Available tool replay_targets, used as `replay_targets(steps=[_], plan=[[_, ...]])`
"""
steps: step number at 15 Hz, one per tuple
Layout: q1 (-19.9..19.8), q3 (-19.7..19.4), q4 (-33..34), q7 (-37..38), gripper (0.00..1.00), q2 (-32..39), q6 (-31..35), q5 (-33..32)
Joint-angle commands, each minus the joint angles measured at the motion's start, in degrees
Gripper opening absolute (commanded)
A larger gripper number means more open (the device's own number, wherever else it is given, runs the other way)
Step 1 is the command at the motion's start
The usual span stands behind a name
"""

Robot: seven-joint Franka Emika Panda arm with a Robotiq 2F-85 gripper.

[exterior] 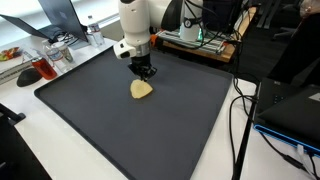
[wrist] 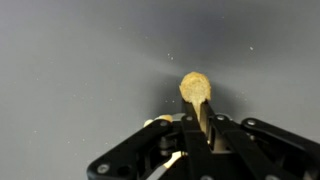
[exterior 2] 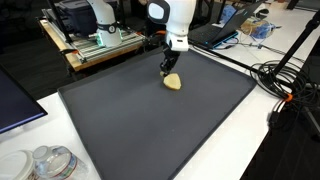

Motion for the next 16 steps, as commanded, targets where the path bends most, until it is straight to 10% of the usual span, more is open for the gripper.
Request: replay_targets(steps=[1,15,16], plan=[[-0.1,0.1,-2.3,-5.9,0.02,-2.8,0.3,-5.7],[-6.9,4.9,-0.7,-29.0,0.02,0.4,6.2,-5.6],[-7.9,5.7,-0.7,-30.3,0.29,0.8,6.2,-4.5]])
